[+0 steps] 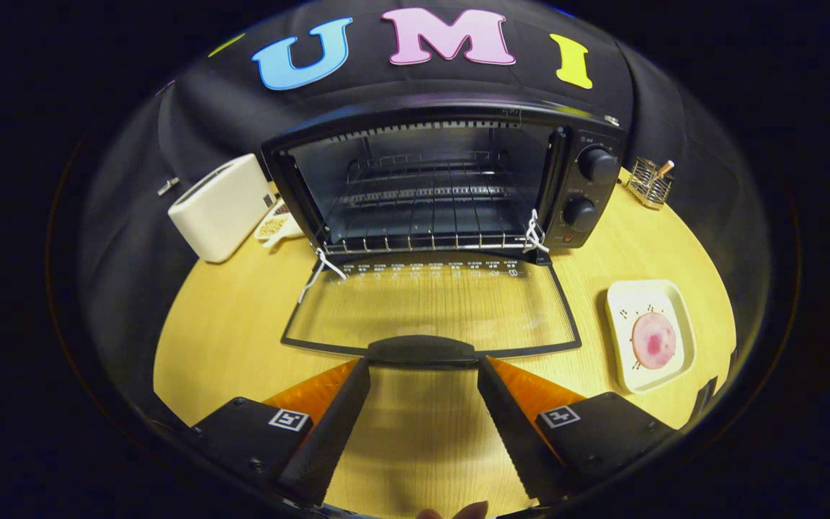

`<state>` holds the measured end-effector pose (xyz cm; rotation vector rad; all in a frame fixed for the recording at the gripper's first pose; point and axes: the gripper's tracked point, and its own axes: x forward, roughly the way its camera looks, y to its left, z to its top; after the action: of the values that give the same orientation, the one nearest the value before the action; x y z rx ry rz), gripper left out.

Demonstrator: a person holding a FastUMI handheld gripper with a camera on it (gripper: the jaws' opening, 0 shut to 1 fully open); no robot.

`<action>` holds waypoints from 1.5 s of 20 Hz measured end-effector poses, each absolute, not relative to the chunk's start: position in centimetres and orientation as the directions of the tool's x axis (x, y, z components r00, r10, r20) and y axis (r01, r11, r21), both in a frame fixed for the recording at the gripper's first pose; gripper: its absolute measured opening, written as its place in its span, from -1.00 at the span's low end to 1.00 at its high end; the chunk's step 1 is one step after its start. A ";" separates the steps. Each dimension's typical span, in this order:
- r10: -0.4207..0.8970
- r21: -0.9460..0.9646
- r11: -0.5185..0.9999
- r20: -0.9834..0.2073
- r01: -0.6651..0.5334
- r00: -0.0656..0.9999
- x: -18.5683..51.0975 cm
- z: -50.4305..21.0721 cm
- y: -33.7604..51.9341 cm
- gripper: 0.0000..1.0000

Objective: Open the toaster oven, put the food inside, and close the toaster oven door.

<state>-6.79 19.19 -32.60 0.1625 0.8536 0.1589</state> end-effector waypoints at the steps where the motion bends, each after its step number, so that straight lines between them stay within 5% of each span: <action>1: 0.221 0.217 0.972 -0.721 -0.090 0.657 -6.6 -31.6 18.6 0.99; 10: 0.243 0.215 0.968 -0.675 -0.129 0.696 -5.7 -26.2 6.7 0.97; 25: 0.236 0.235 0.971 -0.895 -0.051 0.378 -5.2 -37.0 -13.2 0.94; 30: 0.252 0.262 0.965 -0.931 0.004 0.262 -4.1 -40.9 -13.9 0.30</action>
<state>-4.08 -13.88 -40.91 0.2288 1.2977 0.1700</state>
